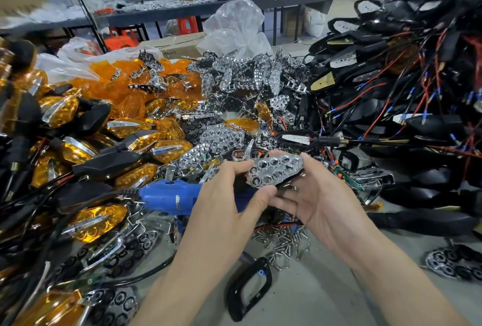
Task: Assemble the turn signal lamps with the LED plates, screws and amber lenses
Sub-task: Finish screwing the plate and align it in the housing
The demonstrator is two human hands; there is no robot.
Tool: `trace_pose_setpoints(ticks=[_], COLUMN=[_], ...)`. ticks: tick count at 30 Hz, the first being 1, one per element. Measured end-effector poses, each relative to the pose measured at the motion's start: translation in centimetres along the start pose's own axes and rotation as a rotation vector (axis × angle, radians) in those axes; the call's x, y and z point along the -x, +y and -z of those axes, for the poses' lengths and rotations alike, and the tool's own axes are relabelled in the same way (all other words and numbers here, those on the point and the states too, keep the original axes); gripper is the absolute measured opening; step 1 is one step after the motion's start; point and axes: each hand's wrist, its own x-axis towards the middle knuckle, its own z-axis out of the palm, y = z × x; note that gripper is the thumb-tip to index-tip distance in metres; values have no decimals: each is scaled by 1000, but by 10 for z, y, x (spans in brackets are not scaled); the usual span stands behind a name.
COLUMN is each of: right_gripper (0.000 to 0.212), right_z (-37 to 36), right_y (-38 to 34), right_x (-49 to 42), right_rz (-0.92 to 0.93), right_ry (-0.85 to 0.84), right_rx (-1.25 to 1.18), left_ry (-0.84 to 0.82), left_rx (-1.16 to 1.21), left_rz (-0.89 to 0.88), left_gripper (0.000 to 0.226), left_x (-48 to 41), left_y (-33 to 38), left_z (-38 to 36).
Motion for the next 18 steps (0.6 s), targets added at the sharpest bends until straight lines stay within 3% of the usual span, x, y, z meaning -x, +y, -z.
trace_pose_setpoints(ticks=[18], right_gripper=[48], right_z=[2], right_y=[1], right_x=[2], right_rz=[65], right_ry=[-70], right_rx=[48], left_ry=[-27], left_rx=[-13], left_rz=[-54], left_gripper=[32], left_x=[3], left_y=[-5], left_z=[1])
